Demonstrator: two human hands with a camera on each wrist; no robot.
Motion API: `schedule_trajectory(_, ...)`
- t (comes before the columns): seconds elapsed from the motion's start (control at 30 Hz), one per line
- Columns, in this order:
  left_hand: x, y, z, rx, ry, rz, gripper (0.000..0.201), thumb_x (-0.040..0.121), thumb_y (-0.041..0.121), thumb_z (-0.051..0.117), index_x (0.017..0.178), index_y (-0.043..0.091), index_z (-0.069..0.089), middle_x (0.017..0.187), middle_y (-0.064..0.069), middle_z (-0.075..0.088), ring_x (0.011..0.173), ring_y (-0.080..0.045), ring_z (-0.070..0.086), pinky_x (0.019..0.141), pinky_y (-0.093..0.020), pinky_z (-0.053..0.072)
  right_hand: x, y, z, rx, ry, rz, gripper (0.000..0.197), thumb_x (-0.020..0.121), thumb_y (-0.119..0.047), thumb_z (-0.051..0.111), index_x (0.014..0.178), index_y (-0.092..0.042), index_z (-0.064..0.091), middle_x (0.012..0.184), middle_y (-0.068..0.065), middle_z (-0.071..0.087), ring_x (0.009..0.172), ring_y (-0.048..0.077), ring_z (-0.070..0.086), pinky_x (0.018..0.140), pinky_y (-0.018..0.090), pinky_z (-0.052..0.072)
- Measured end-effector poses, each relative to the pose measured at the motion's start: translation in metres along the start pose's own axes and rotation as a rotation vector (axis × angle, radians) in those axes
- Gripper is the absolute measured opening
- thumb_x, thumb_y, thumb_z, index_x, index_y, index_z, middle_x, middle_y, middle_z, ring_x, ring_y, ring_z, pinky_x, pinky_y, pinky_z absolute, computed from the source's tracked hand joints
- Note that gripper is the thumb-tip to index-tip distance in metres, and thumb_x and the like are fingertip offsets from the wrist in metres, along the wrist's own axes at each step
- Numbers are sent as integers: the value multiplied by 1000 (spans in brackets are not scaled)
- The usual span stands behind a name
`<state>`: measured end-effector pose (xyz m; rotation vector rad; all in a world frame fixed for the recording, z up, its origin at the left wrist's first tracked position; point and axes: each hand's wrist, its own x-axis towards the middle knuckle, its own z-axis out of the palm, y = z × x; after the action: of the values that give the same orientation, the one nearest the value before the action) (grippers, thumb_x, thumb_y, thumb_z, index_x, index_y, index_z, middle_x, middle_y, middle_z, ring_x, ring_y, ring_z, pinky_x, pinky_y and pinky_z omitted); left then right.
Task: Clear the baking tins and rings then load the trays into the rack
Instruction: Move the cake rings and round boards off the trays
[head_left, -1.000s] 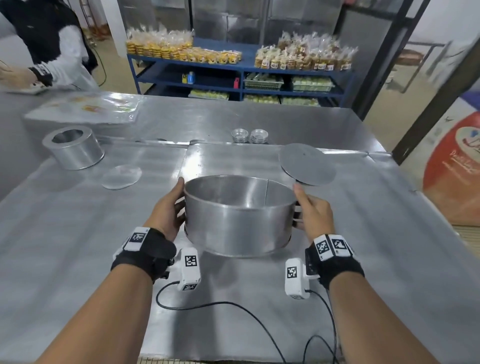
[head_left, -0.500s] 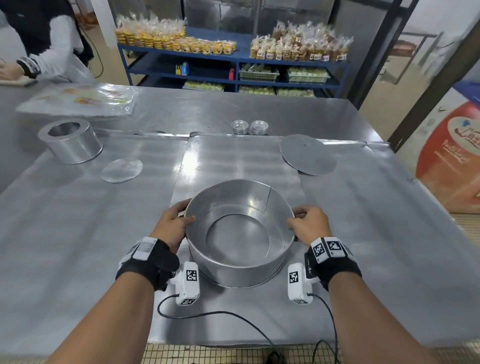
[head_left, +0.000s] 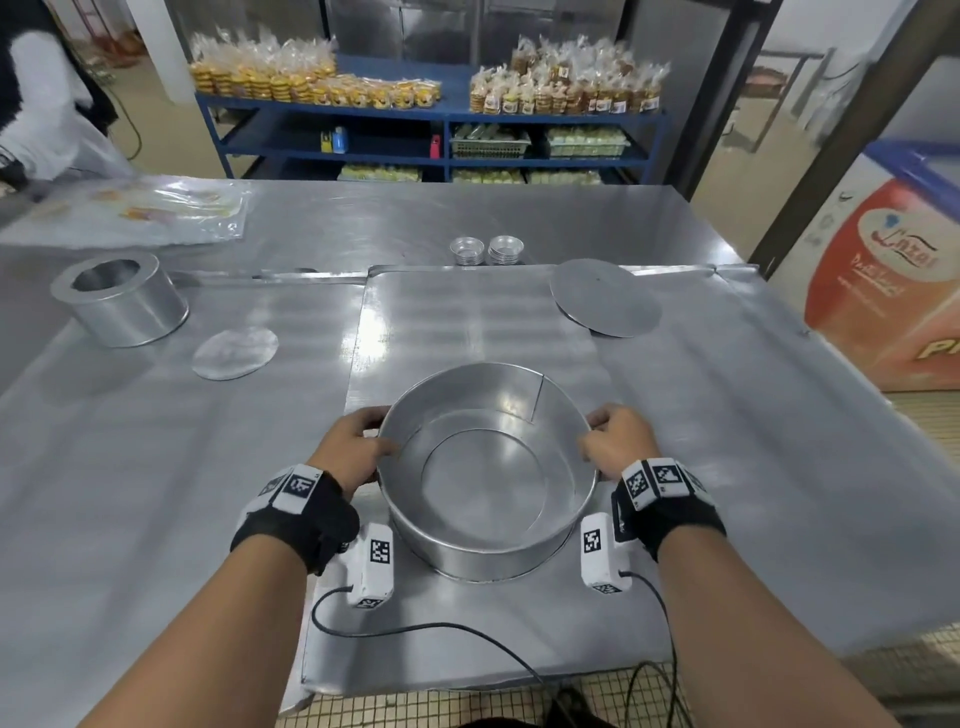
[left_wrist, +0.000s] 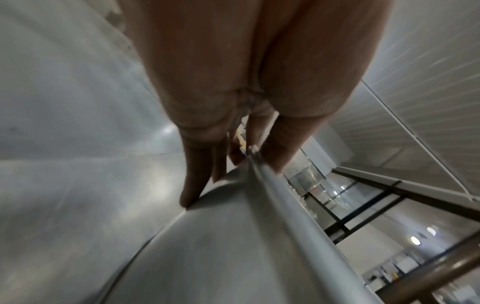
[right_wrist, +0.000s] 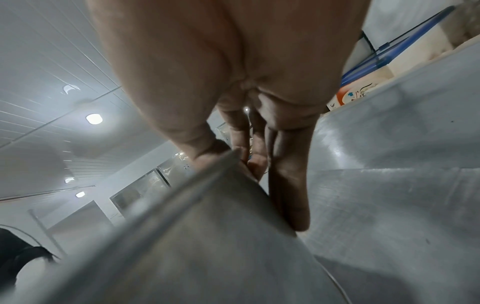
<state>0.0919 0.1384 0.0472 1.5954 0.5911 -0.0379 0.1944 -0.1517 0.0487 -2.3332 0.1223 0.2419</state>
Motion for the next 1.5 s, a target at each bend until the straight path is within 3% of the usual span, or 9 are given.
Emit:
schedule_trajectory(0.17,29,55,-3,499,-112,-151,23,91,15,66,108,-1,69,105,-16,71,93,-30,68,75,-45,62,17,-14,-16,-55,-167,47,8,78,-9,68,81,-14,62,91,12,67,77,34,71,61,46,62)
schedule_trajectory(0.23,42,84,6,678,-156,-151,33,93,27,67,110,-2,69,109,-13,70,95,-27,69,58,-30,61,30,-18,-25,-106,-263,47,9,80,-14,71,81,-16,63,90,12,70,75,32,72,64,39,62)
schedule_trajectory(0.3,58,111,19,792,-157,-90,37,94,32,67,112,0,69,114,-10,70,101,-28,69,61,-29,58,46,-21,-35,-115,-332,50,12,82,-19,73,87,-13,65,91,11,71,70,28,68,57,30,54)
schedule_trajectory(0.4,82,147,53,824,-162,-13,37,94,32,66,112,0,69,115,-11,71,103,-30,70,70,-32,57,79,-21,-53,-140,-321,44,23,82,-26,75,95,-8,67,93,10,72,71,27,68,60,31,50)
schedule_trajectory(0.57,117,196,136,727,-233,44,35,96,24,64,120,-2,64,117,-13,68,96,-29,66,37,-19,47,139,-13,-87,-250,-266,20,19,83,-26,75,88,-8,72,91,13,74,81,30,74,58,26,51)
schedule_trajectory(0.93,287,196,286,982,-153,57,53,69,48,76,108,13,70,109,-10,69,101,-31,64,92,-44,55,311,35,-124,-370,-110,59,39,77,-26,80,106,-2,71,109,14,70,101,30,67,88,33,55)
schedule_trajectory(1.2,372,164,332,1083,-67,9,41,90,33,68,119,5,63,92,-6,58,95,-27,58,79,-32,44,411,66,-104,-431,-102,48,60,73,-54,77,107,-6,67,115,16,63,113,34,58,90,34,48)
schedule_trajectory(1.3,395,154,336,1082,-26,11,65,82,45,75,134,11,55,121,-15,64,116,-33,59,95,-38,49,429,70,-99,-430,-77,39,72,70,-61,76,116,-7,63,121,18,56,115,36,53,94,33,45)
schedule_trajectory(1.5,417,141,337,1044,47,-20,86,65,47,89,138,20,52,122,-11,64,113,-31,61,80,-31,44,447,71,-96,-403,-51,106,88,61,-63,81,123,-5,58,131,17,43,124,36,42,100,35,41)
